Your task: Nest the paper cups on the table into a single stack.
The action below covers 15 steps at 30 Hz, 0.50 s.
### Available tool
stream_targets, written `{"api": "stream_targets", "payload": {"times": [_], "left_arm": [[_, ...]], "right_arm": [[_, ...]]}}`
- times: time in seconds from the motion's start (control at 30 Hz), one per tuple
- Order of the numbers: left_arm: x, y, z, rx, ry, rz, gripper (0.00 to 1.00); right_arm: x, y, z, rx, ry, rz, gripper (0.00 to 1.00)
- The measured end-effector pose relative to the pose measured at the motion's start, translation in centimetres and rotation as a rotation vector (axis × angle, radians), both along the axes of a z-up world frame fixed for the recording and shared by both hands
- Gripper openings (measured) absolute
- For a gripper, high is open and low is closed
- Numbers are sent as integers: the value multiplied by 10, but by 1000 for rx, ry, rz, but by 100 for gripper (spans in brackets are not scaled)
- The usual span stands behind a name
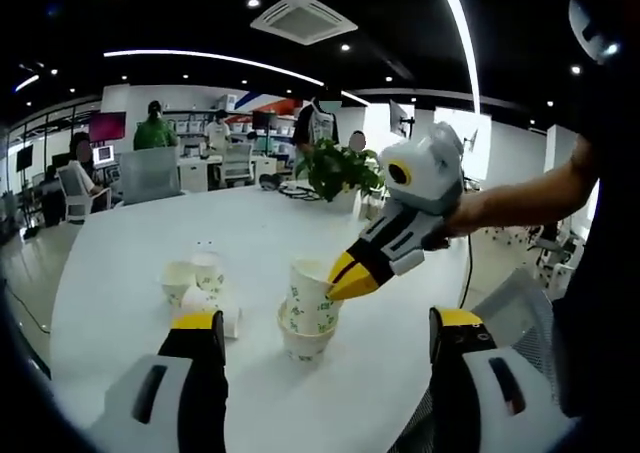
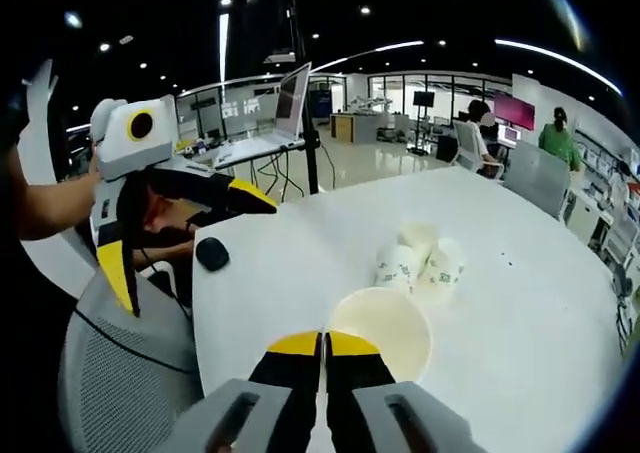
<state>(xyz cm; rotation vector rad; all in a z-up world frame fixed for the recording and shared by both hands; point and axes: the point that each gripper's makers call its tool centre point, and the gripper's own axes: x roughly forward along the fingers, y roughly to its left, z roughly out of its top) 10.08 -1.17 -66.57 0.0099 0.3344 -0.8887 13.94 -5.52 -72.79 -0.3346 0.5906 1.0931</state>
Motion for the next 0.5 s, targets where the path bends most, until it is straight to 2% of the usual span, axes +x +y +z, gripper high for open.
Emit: {"api": "stream_targets", "payload": {"times": [0.2,0.5], "left_arm": [[-1,3,0,0,-1,7,82],[-3,5,-3,2,7,10,81]], "right_arm": [[-6,5,-17,-53,0,29,0],[-6,10,-33,-72,16,42,0]]}}
